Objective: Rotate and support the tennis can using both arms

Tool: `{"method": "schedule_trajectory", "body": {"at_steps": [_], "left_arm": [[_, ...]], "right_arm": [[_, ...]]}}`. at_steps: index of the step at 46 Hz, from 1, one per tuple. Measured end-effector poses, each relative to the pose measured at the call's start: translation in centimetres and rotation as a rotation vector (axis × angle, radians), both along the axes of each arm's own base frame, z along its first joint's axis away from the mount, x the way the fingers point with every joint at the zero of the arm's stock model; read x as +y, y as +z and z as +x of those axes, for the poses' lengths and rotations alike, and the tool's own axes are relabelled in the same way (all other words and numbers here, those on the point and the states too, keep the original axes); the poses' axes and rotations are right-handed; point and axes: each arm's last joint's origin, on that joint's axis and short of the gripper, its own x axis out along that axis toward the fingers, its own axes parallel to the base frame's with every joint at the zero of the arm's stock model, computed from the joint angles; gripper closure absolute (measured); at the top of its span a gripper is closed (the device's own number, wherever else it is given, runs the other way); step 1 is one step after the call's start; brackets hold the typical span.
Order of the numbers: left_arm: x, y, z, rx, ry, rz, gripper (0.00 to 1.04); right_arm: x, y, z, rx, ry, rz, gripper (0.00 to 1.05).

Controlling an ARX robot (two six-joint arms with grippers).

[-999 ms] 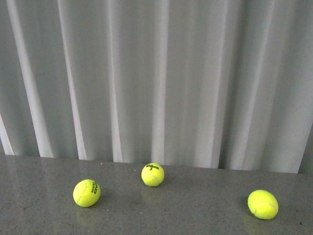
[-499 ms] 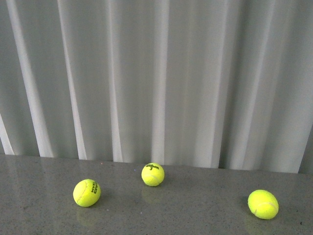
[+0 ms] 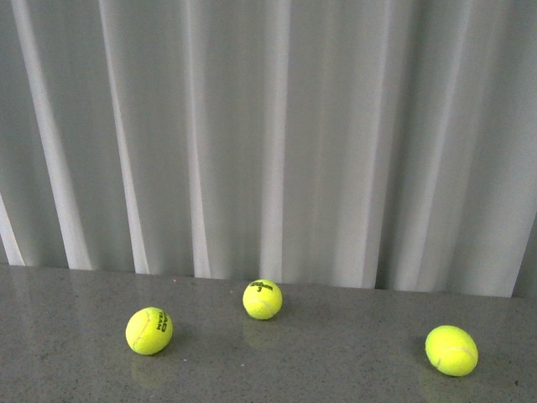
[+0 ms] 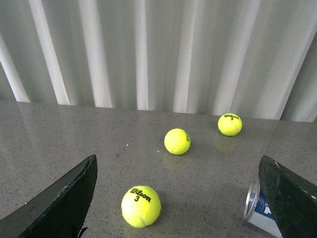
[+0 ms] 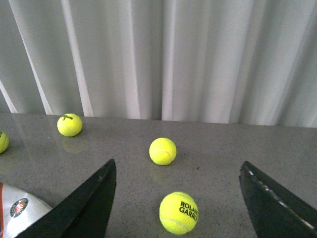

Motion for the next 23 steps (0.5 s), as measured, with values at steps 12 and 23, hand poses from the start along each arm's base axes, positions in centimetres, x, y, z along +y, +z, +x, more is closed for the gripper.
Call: {"method": "schedule_trajectory", "body": {"at_steps": [12,23], "left_arm": [[0.0,0.0,0.0,0.0,0.0,0.0,0.07],[0.0,0.0,0.0,0.0,0.0,0.0,0.07]], "right_arm": [[0.0,0.0,0.0,0.0,0.0,0.0,0.07],[0.0,0.0,0.0,0.0,0.0,0.001,0.07]]}}
